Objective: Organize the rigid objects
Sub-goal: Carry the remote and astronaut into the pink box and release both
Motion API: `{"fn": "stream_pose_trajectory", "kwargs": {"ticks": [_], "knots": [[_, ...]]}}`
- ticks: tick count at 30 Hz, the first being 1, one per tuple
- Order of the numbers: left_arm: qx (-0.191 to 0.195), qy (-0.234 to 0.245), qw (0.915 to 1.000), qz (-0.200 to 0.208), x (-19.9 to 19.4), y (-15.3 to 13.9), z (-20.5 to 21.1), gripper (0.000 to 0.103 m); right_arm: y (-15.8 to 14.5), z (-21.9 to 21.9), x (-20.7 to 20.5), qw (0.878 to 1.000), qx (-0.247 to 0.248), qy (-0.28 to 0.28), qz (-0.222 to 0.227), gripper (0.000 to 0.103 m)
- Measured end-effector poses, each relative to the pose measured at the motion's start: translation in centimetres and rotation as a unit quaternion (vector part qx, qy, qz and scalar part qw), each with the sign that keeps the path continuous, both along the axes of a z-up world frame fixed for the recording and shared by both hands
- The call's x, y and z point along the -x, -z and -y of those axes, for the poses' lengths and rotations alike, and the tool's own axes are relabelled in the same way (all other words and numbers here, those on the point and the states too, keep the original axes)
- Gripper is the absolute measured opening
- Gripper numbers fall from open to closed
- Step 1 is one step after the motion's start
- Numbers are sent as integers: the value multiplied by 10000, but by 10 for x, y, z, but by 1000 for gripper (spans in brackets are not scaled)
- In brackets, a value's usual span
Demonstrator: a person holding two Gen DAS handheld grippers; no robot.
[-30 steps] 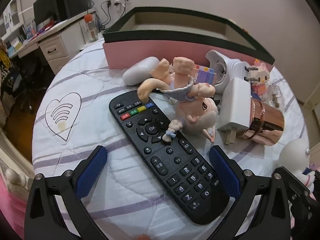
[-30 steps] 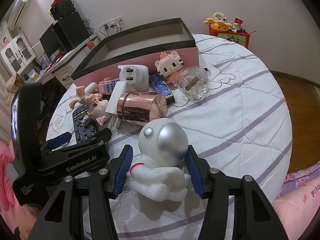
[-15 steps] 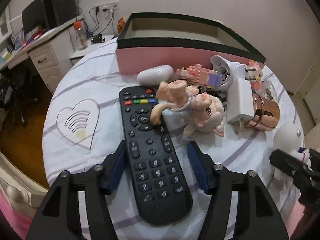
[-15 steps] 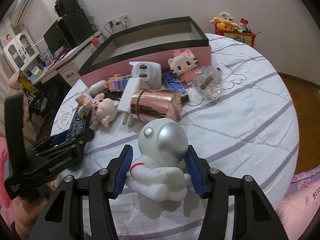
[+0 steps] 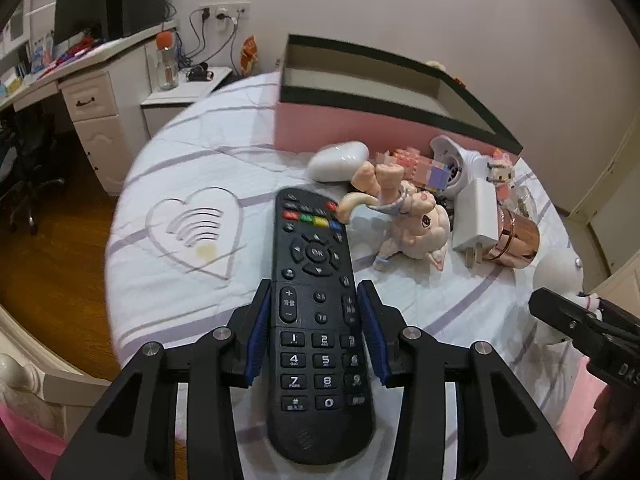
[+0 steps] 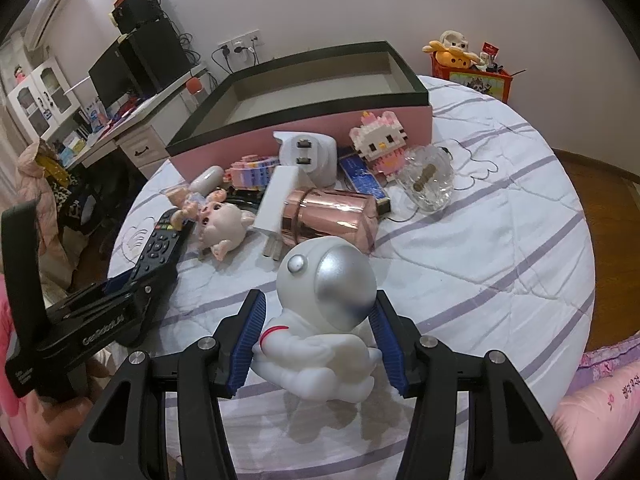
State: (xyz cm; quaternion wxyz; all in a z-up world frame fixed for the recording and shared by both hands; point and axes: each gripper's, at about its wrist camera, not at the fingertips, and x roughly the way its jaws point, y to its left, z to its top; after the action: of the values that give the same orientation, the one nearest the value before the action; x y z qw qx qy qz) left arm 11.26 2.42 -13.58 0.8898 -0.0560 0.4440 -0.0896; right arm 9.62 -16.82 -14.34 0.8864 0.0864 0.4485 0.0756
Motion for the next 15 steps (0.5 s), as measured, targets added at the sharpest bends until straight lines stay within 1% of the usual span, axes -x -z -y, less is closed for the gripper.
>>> {"fn": "stream_pose_trajectory", "kwargs": {"ticks": [3, 6, 9, 11, 12, 13, 14, 15], "knots": [[-13, -63, 9999, 89, 7, -10, -10, 42, -3, -4, 0, 10000, -13, -53, 28, 55], [-34, -95, 9999, 120, 11, -13, -17, 42, -6, -10, 2, 9999, -16, -108, 52, 55], [-136, -60, 9999, -16, 8, -3, -17, 42, -9, -15, 4, 9998, -5, -150, 89, 55], [-264, -46, 9995, -181, 1, 12, -14, 42, -10, -17, 7, 9998, 8, -153, 101, 55], [-334, -28, 9993, -138, 0, 15, -13, 44, -10, -16, 8, 9998, 16, -147, 104, 55], [-499, 7, 9987, -34, -1, 15, -9, 44, -10, -17, 9, 9999, 23, -136, 100, 55], [-583, 32, 9983, -30, -3, 15, -7, 44, -10, -16, 10, 9999, 27, -120, 99, 55], [-554, 43, 9985, -21, -5, 15, -6, 44, -10, -16, 11, 9999, 35, -103, 96, 55]]}}
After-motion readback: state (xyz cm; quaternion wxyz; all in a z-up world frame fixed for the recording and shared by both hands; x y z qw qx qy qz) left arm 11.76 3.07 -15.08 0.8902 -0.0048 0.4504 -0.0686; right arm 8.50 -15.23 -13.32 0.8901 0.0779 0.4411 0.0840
